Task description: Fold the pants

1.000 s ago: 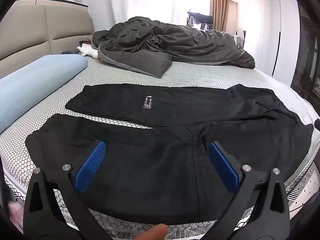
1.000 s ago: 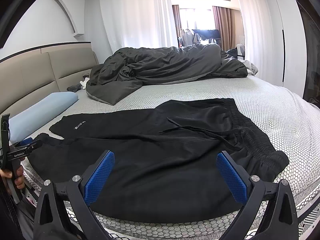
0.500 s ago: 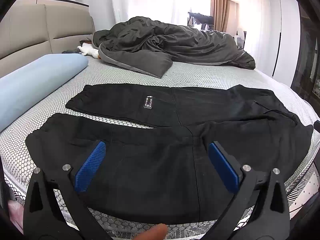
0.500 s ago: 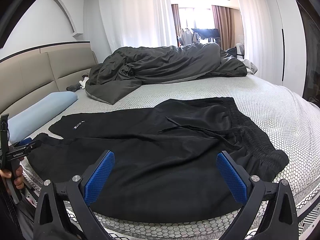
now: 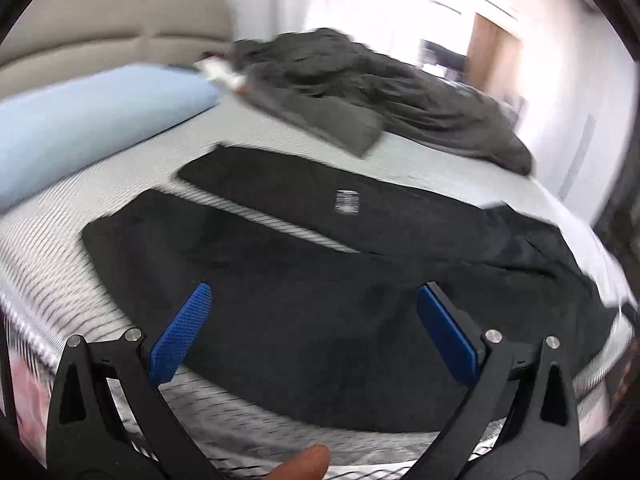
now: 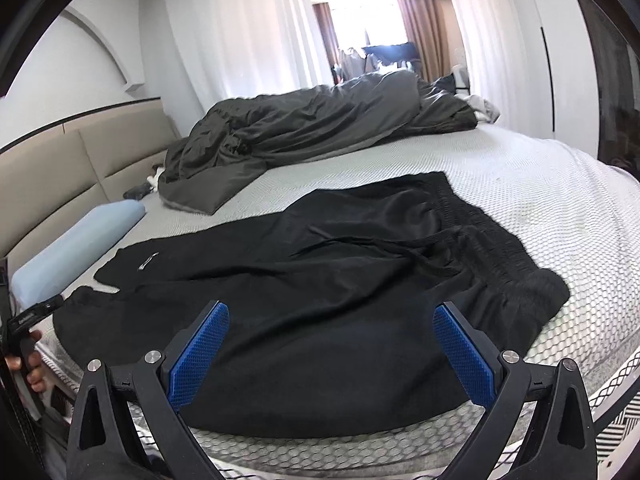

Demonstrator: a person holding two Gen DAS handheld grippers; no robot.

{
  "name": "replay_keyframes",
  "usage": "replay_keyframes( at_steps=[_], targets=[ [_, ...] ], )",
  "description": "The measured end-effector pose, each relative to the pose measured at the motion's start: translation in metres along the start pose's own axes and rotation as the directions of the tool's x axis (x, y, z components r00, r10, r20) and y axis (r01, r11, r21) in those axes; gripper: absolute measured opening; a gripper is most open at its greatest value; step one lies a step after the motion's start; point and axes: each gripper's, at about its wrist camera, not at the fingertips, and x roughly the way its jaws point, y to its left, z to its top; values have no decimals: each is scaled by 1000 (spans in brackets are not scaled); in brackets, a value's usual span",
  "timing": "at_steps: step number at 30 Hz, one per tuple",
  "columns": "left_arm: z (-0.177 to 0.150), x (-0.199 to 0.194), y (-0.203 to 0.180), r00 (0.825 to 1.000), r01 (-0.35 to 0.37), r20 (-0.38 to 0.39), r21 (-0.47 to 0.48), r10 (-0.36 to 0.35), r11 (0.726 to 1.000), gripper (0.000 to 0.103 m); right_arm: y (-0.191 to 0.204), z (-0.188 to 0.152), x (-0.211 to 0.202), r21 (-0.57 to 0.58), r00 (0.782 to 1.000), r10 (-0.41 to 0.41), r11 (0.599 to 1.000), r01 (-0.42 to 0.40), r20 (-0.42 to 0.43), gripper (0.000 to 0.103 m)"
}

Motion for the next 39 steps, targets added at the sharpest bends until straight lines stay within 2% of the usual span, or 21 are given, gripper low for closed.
replay_keyframes(
  at_steps=[3, 6, 9, 12, 13, 15, 17, 18, 19, 20, 21, 22, 24, 25, 28, 30, 32, 35, 37, 39],
  targets=[
    [-1, 2, 47, 996, -92, -32, -139, 88, 986, 102, -7, -2, -2, -18, 999, -12, 1000, 12, 38, 103],
    [-2, 3, 89, 987, -158, -67, -260, 146, 952, 102, -16, -4, 4, -12, 999, -25, 1000, 25, 25, 103],
    [-4, 6, 116, 991, -126, -85, -332, 104, 935, 100, -28, -3, 11, 47, 1000, -2, 999, 2, 14, 103],
    [-5, 18, 131, 990, -106, -125, -384, 62, 917, 90, -32, -2, 13, 72, 1000, 3, 997, -5, 24, 103],
    [-3, 22, 134, 989, -106, -136, -393, 56, 913, 84, -32, -2, 16, 70, 1000, -5, 998, 4, 22, 103],
    [4, 35, 140, 986, -119, -156, -396, 61, 910, 81, -31, -2, 18, 70, 1000, -14, 997, 14, 8, 103],
    [15, 47, 144, 984, -129, -164, -402, 68, 906, 63, -30, -3, 18, 76, 1000, -4, 997, 3, 16, 103],
    [20, 53, 146, 983, -132, -171, -414, 65, 901, 60, -29, -3, 19, 79, 1000, -2, 997, 1, 18, 103],
    [25, 62, 147, 982, -130, -179, -435, 56, 891, 53, -29, -3, 20, 85, 1000, -3, 996, 1, 20, 103],
    [30, 71, 147, 981, -130, -189, -462, 46, 877, 40, -30, -3, 20, 96, 1000, -3, 995, 1, 25, 103],
    [32, 76, 150, 980, -134, -195, -479, 44, 867, 33, -31, -3, 19, 109, 1000, -5, 994, 1, 28, 103],
    [34, 79, 152, 980, -139, -196, -497, 45, 857, 17, -35, -3, 19, 132, 1000, -16, 991, 13, 25, 103],
    [35, 75, 155, 989, -114, -140, -550, 44, 827, 11, -48, -4, 16, 199, 999, -42, 979, 41, 1, 103],
    [35, 69, 154, 992, -110, -114, -556, 55, 824, 7, -56, -4, 11, 229, 999, -53, 972, 53, -9, 103],
    [40, 50, 142, 992, -121, -42, -514, 116, 849, 2, -75, -6, -4, 253, 989, -129, 957, 143, -69, 103],
    [42, 40, 138, 985, -155, -5, -478, 174, 864, 2, -90, -9, -11, 287, 980, -161, 939, 188, -115, 103],
    [45, 41, 136, 985, -162, -17, -459, 174, 874, 2, -106, -13, -13, 355, 983, -131, 920, 169, -129, 103],
    [45, 43, 141, 987, -156, -47, -466, 152, 871, 2, -131, -16, 3, 477, 987, -54, 871, 121, -150, 102],
    [41, 40, 142, 988, -156, -57, -465, 146, 871, 2, -145, -17, 24, 552, 989, 34, 832, 52, -144, 86],
    [37, 37, 143, 987, -160, -71, -460, 143, 873, 2, -156, -17, 47, 617, 984, 78, 786, 39, -161, 84]
  ],
)
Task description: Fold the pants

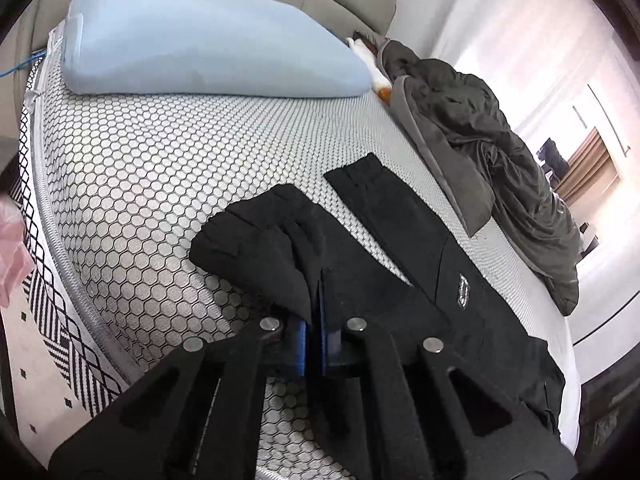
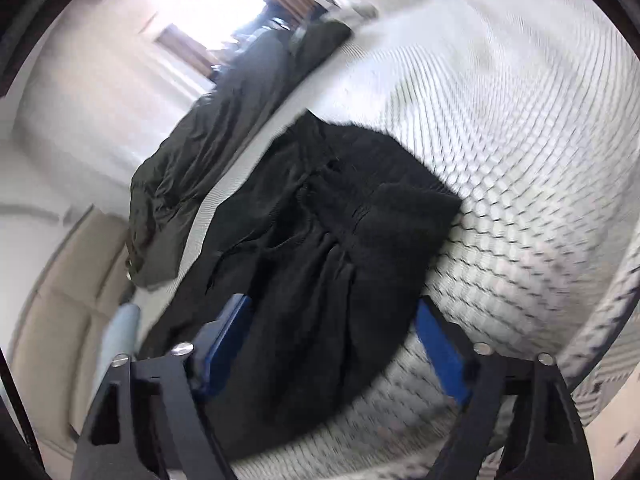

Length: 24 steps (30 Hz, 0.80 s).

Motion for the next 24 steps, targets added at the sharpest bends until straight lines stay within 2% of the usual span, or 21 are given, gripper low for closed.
replay_keyframes(
  at_steps=[2, 3, 4, 7, 12, 15, 17, 21, 23, 24],
  targets=[
    [-2, -1, 3, 1000, -2, -7, 6, 2, 1000, 2, -1, 6, 9, 24, 1000, 10, 1000, -10, 3, 78],
    [-3, 0, 3, 1000, -1, -9, 8, 1, 1000, 2, 2, 9, 11, 23, 1000, -5, 1000, 5, 5, 58],
    [-3, 1, 2, 1000, 0, -11, 9, 0, 1000, 2, 5, 12, 10, 16, 1000, -30, 999, 30, 8, 35],
    [-4, 3, 3, 1000, 6, -19, 4, -6, 1000, 2, 7, 17, -2, 7, 999, -38, 999, 38, 20, 10],
    [-10, 9, 8, 998, 23, -63, -11, -23, 1000, 2, -8, 9, -39, 37, 997, -70, 997, 69, 37, 7],
    [-12, 11, 7, 998, 6, -67, 10, -5, 1000, 2, -13, 4, -32, -1, 995, -103, 995, 103, 0, 9],
    [-12, 12, 7, 998, -6, -67, 23, 8, 1000, 3, -19, 3, -27, 16, 997, -74, 997, 74, 2, 11],
    [-10, 15, 9, 997, 6, -75, -4, -7, 1000, 4, -31, 5, -23, 103, 1000, 23, 994, -24, 5, 31],
    [-8, 22, 10, 995, 1, -99, -16, -2, 1000, 12, -33, 7, -21, 105, 999, 36, 994, -37, 11, 33],
    [-7, 27, 11, 993, 8, -118, -33, -12, 999, 12, -33, 8, -19, 107, 999, 42, 993, -43, 11, 33]
  ],
)
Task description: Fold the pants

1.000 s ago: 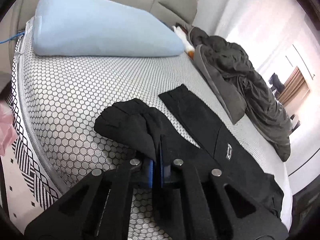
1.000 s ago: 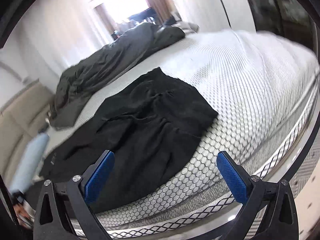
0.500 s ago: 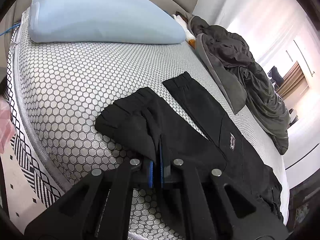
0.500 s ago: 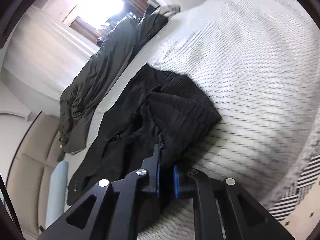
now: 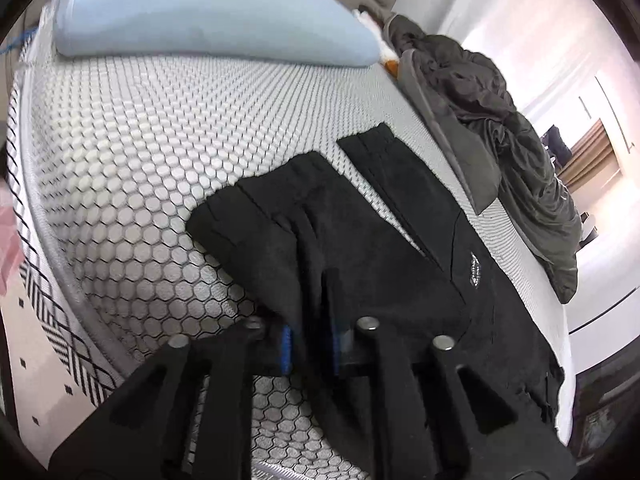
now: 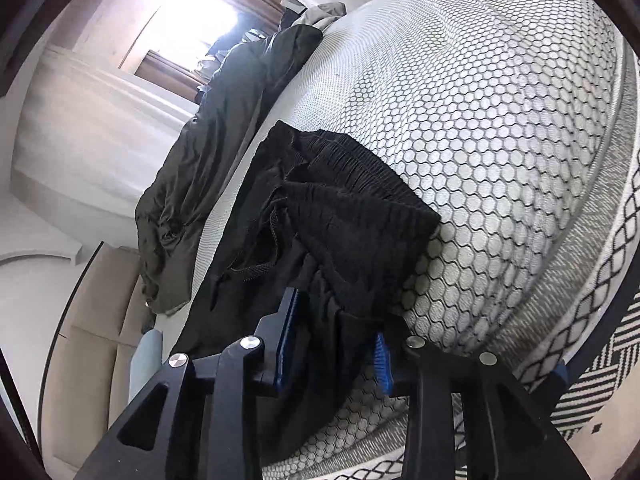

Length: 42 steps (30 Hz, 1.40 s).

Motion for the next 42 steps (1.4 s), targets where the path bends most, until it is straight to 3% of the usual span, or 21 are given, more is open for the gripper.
replay_keyframes(
  at_steps=[2, 4, 6, 9, 11, 13, 16, 20, 26, 32, 35, 37, 39, 40, 41, 42],
  targets=[
    [3, 6, 6, 1000, 23, -20, -37, -24, 999, 10, -8, -1, 4, 4, 1000, 8, 1000, -8, 5, 33],
    [4, 1, 10, 999, 43, 5, -59, -42, 997, 4, -8, -2, 1, -1, 1000, -8, 1000, 8, 13, 17],
    [2, -7, 11, 999, 42, 35, -41, -41, 998, 2, -3, -1, -2, -33, 999, -13, 999, 14, 33, 12],
    [2, -8, 15, 999, 33, 37, -18, -32, 999, 2, 0, -9, -11, -81, 997, -46, 995, 51, 55, 11],
    [4, 1, 20, 1000, 20, 8, -25, -20, 999, 2, -7, -13, -6, -48, 997, -71, 996, 72, 23, 11],
    [4, -1, 21, 1000, 26, 10, -18, -25, 1000, 2, -12, -12, -5, -9, 998, -52, 999, 53, 17, 11],
    [1, -13, 18, 998, 21, 50, 17, -22, 1000, 1, -5, -13, -18, -41, 998, -20, 999, 23, 65, 11],
    [5, -28, 3, 993, 29, 112, 58, -35, 998, 0, 5, -10, -41, -82, 986, 91, 993, -80, 139, 10],
    [32, -37, -26, 989, 60, 133, 70, -69, 996, 0, 46, 10, -55, -160, 968, 119, 983, -85, 220, 10],
    [84, -19, -77, 988, 68, 134, 93, -80, 993, 0, 101, 59, -22, -174, 967, 72, 984, -29, 245, 10],
    [118, 9, -117, 989, 35, 141, 122, -52, 992, 0, 144, 92, 21, -208, 969, 57, 978, -6, 240, 10],
    [140, 41, -141, 994, 1, 106, 137, -16, 991, 1, 171, 120, 55, -218, 972, 41, 976, 10, 230, 11],
    [162, 77, -157, 999, -3, 47, 114, -2, 993, 8, 192, 149, 99, -229, 977, -2, 972, 51, 211, 17],
    [174, 98, -163, 999, -27, 28, 93, 25, 995, 25, 199, 163, 123, -235, 981, -27, 969, 73, 191, 26],
    [183, 116, -171, 996, -89, 22, 95, 88, 991, 55, 204, 174, 147, -237, 983, -61, 966, 101, 173, 38],
    [188, 127, -172, 992, -125, 23, 95, 124, 988, 67, 209, 182, 167, -239, 981, -100, 961, 138, 164, 58]
  ],
)
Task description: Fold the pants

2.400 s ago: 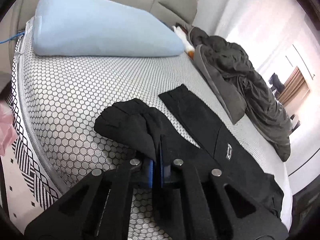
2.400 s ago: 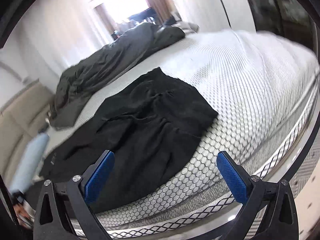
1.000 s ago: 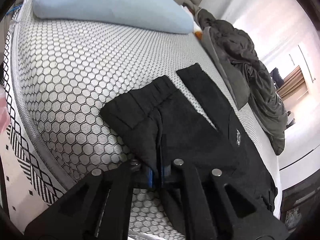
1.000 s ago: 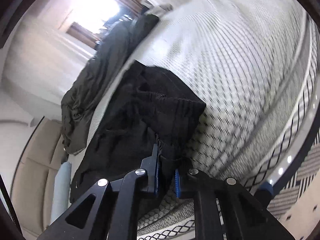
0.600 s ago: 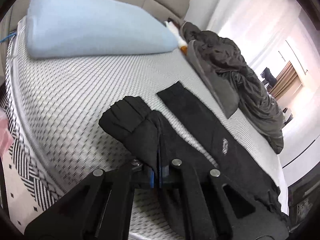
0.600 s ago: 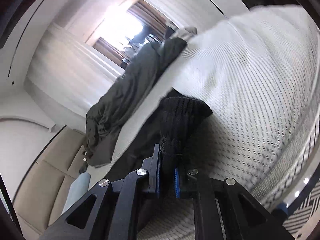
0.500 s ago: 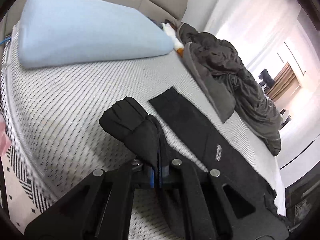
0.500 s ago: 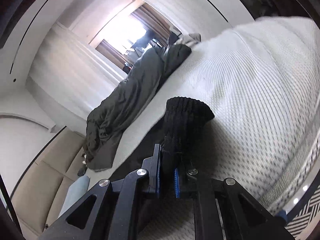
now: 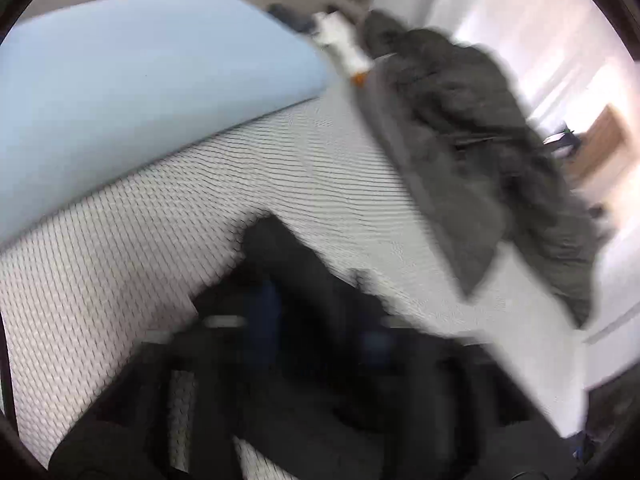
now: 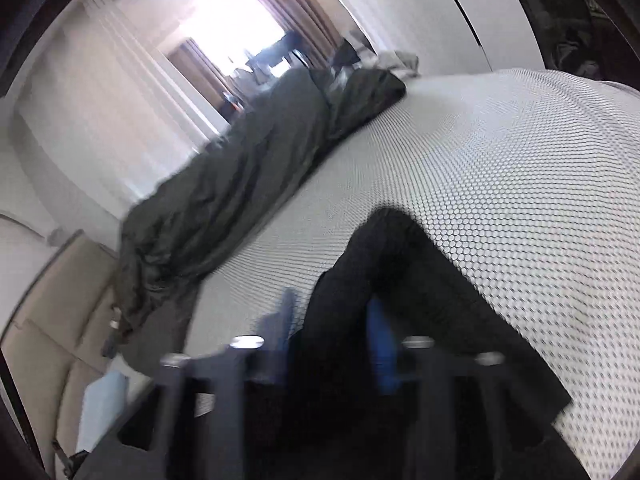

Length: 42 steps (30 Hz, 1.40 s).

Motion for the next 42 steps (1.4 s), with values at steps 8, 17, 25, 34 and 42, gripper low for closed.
replay_keyframes(
  at_steps=[8, 17, 25, 34, 42],
  targets=[
    [-18, -14, 26, 997, 68, -27, 18, -67, 998, 75, -6, -29, -17, -94, 999, -23, 995, 26, 35, 74],
    [-125, -70, 24, 969, 222, -123, 42, -215, 974, 73, -48, -114, -91, 18, 994, 102, 995, -101, -47, 83],
    [-208, -50, -21, 904, 337, -278, -6, -325, 942, 66, -101, -158, -114, 182, 982, 158, 974, -137, -108, 83],
    [-220, -25, -41, 910, 308, -269, -76, -316, 949, 63, -141, -145, -60, 427, 954, 272, 883, -194, -129, 77],
    [-215, -26, -43, 926, 280, -263, -2, -270, 960, 56, -135, -151, -40, 312, 964, 184, 943, -117, -193, 3]
  ],
)
